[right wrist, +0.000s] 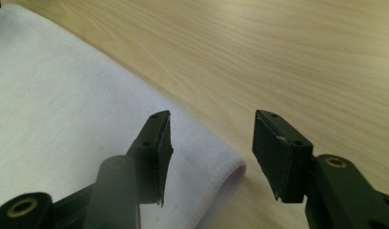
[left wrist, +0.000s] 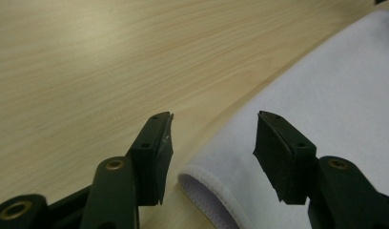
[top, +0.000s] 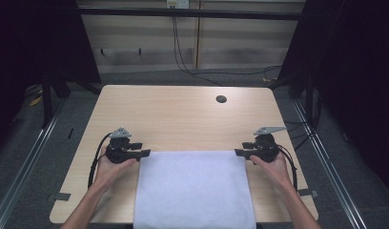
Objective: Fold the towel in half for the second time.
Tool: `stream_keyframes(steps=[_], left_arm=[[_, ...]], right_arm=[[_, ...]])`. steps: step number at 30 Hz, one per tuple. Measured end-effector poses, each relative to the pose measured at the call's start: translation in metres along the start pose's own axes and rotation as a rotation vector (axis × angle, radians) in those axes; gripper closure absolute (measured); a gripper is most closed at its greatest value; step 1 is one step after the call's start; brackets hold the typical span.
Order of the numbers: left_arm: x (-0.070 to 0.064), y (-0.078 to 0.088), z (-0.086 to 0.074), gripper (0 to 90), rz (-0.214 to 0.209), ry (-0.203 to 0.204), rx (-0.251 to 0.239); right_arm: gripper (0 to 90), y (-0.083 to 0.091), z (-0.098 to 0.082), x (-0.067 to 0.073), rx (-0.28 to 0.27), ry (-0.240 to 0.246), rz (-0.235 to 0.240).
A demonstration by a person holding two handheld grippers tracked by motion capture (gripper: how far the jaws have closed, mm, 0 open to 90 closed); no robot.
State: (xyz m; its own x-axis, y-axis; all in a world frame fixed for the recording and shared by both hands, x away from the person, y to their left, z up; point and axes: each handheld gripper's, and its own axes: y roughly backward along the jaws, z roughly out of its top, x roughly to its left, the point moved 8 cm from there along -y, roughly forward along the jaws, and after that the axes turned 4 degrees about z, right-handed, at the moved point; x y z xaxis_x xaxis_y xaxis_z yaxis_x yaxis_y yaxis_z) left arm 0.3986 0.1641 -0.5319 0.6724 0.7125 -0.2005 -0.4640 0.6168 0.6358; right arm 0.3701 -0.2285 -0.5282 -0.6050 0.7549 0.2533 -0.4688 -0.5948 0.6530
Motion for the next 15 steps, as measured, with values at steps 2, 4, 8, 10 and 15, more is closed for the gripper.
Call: stream_keyframes(steps=[2,4,8,10,15], left_arm=[[0.006,-0.003,-0.004,45.6,-0.030,0.025,0.027],[0.014,-0.006,-0.008,46.0,0.014,0.022,0.031],[0.010,-0.006,-0.012,45.3,-0.047,0.023,0.041],[0.008,-0.007,-0.013,45.3,-0.050,0.009,0.045],[0.002,-0.012,-0.017,50.0,-0.043,-0.007,0.078]], right_arm=[[46.8,-0.010,-0.002,-0.003,0.022,-0.002,0.022],[46.7,-0.014,-0.003,-0.004,0.035,-0.003,0.040],[50.5,-0.019,-0.007,-0.008,0.045,-0.021,0.056],[53.8,-0.022,-0.012,-0.010,0.066,-0.018,0.049],[58.8,-0.022,-0.016,-0.015,0.069,-0.033,0.056]])
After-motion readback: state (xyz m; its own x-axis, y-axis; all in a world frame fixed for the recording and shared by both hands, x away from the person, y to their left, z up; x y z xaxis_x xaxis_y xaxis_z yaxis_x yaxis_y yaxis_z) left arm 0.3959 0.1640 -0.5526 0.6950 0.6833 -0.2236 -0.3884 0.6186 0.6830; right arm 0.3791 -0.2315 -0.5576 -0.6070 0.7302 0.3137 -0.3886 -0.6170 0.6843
